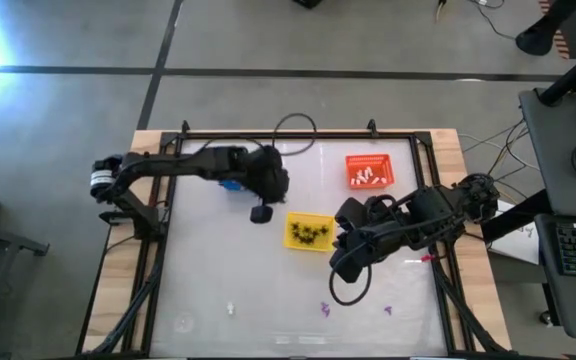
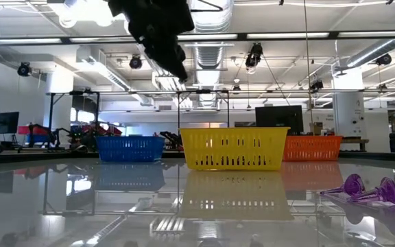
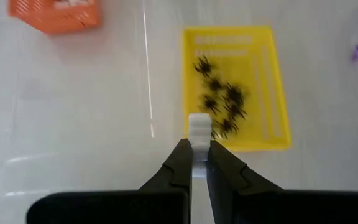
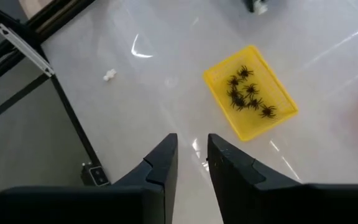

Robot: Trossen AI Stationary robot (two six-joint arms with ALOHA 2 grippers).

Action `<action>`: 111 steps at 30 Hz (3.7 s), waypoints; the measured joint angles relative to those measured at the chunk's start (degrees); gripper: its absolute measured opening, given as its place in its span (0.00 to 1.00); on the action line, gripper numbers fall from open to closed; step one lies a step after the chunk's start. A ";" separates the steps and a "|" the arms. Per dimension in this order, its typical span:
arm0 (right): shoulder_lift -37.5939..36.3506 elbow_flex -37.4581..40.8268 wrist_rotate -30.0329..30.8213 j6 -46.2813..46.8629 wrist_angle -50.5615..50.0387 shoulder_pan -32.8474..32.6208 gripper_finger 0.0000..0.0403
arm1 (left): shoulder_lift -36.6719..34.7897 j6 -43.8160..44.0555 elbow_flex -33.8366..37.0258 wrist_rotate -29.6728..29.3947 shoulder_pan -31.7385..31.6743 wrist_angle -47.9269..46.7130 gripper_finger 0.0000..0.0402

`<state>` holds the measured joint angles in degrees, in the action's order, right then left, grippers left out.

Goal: Sort Halloween decoration
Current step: Put the white skeleton toy into the orange bin

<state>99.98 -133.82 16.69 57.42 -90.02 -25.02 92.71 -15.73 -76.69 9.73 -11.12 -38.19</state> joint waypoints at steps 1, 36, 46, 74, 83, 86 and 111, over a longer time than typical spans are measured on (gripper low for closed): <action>0.00 0.00 0.04 -0.22 0.01 0.00 0.19 | 0.00 -0.37 -0.24 1.05 -0.97 0.47 0.00; 5.14 2.90 16.88 -44.48 0.05 26.37 0.16 | 0.00 -7.80 -0.54 15.05 -19.46 13.35 0.00; 4.12 14.09 24.87 -40.76 0.12 35.45 0.16 | 0.00 -6.79 -0.54 14.93 -20.19 12.50 0.00; -14.55 56.17 -18.64 -59.28 59.91 49.94 0.16 | -0.19 -7.63 -0.52 16.64 -21.35 11.17 0.00; -13.97 58.43 -21.65 -58.60 65.69 49.94 0.16 | -0.81 -7.40 -0.52 19.55 -21.35 11.16 0.00; -13.97 58.34 -24.67 -56.55 70.22 49.91 0.16 | -0.81 -7.69 -0.52 19.81 -21.35 11.14 0.00; -13.62 58.23 -34.65 -56.99 75.73 47.45 0.29 | -0.99 -8.83 -0.49 25.08 -21.37 10.94 0.00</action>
<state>86.37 -75.59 -17.96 0.43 -14.29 22.44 91.71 -24.56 -77.19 34.81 -32.49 -27.25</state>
